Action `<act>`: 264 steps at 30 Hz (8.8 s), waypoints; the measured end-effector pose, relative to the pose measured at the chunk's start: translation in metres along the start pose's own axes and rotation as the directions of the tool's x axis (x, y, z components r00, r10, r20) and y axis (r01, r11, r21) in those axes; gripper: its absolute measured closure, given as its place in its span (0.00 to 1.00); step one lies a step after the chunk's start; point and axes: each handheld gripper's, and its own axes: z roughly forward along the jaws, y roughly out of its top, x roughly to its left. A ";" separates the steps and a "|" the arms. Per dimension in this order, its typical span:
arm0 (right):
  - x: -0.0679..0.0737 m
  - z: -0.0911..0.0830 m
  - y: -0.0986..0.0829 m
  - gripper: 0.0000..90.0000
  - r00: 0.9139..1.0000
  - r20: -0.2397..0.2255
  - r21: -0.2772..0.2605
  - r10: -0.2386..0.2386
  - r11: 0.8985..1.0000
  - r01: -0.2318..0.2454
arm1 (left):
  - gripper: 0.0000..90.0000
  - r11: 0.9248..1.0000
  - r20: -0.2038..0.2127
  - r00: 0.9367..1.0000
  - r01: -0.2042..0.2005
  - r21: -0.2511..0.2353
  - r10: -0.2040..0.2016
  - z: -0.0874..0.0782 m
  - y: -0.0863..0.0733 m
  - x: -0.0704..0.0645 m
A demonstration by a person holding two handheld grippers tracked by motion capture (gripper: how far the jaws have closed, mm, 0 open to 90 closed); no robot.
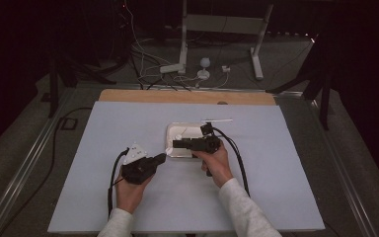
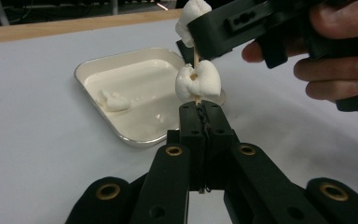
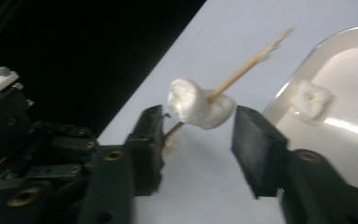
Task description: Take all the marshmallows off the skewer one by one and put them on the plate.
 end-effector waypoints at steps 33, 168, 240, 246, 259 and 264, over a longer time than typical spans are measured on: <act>0.004 -0.004 0.003 0.85 0.991 -0.105 -0.052 0.089 0.994 -0.095 | 1.00 0.998 0.019 1.000 -0.009 -0.054 0.010 0.002 -0.003 -0.004; 0.021 0.017 -0.012 0.66 0.999 -0.028 0.032 -0.023 0.999 0.024 | 1.00 1.000 -0.041 0.999 0.018 -0.017 -0.019 0.001 -0.012 0.005; -0.007 -0.041 0.031 0.89 0.997 0.022 -0.171 0.071 0.983 -0.066 | 1.00 0.995 0.017 0.994 -0.104 -0.008 0.104 -0.010 -0.015 -0.004; -0.010 -0.045 0.033 0.89 0.997 0.041 -0.184 0.068 0.981 -0.060 | 1.00 0.993 0.015 0.993 -0.119 0.008 0.119 -0.008 -0.017 -0.006; -0.014 -0.074 0.042 0.89 0.982 0.188 -0.175 -0.029 0.983 0.062 | 1.00 1.000 -0.029 0.999 -0.030 -0.001 0.030 -0.014 -0.021 0.010; -0.013 -0.064 0.040 0.88 0.974 0.217 -0.142 -0.057 0.986 0.090 | 1.00 1.000 -0.042 0.999 -0.003 0.000 0.003 -0.013 -0.022 0.014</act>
